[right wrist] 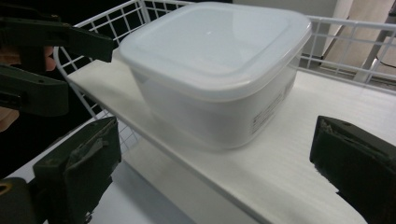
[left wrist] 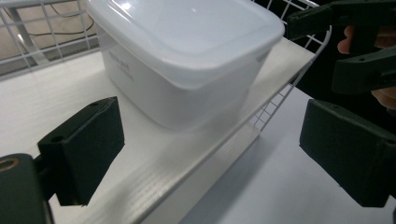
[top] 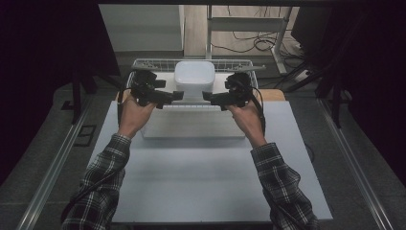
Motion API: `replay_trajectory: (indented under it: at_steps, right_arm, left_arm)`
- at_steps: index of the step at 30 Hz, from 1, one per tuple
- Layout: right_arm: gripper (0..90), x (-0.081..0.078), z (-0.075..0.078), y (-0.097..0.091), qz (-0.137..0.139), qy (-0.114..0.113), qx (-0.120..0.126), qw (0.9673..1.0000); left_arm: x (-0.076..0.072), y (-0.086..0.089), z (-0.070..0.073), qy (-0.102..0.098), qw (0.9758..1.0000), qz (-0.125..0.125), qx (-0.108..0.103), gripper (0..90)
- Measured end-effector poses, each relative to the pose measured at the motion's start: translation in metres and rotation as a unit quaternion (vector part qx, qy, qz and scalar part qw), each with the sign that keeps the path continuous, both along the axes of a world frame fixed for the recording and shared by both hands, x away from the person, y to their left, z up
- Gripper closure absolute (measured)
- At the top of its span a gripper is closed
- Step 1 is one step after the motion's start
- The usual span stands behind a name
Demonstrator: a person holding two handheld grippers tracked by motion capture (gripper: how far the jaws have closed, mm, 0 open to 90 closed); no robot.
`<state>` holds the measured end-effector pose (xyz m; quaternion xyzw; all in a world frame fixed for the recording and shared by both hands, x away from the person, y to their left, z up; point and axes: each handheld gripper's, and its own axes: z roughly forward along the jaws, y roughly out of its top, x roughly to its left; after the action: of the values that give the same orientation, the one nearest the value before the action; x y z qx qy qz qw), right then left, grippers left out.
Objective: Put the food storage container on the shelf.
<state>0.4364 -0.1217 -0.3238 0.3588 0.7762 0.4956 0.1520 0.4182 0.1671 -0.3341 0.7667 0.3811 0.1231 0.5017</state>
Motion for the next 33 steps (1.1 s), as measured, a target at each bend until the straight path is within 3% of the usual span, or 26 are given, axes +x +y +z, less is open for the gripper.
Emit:
replay_trajectory:
  at_steps: [4,14,23,33]
  right_arm:
    - [1.5,-0.008,-0.004,0.001,0.008,-0.007,-0.016,0.9998]
    - [1.6,-0.021,-0.013,-0.001,0.024,-0.013,-0.022,0.9994]
    - [1.5,-0.038,-0.023,-0.002,0.04,-0.022,-0.028,0.9986]
    - [1.5,-0.056,-0.037,-0.002,0.057,-0.024,-0.032,0.9975]
  left_arm:
    - [-0.008,0.0,-0.006,-0.007,0.9999,-0.009,0.003,5.3]
    - [-0.038,0.0,-0.019,-0.03,0.999,-0.033,-0.003,5.5]
    - [-0.057,0.0,-0.032,-0.028,0.9986,-0.046,0.002,5.4]
    - [-0.072,-0.006,-0.054,-0.025,0.9984,-0.045,0.023,4.1]
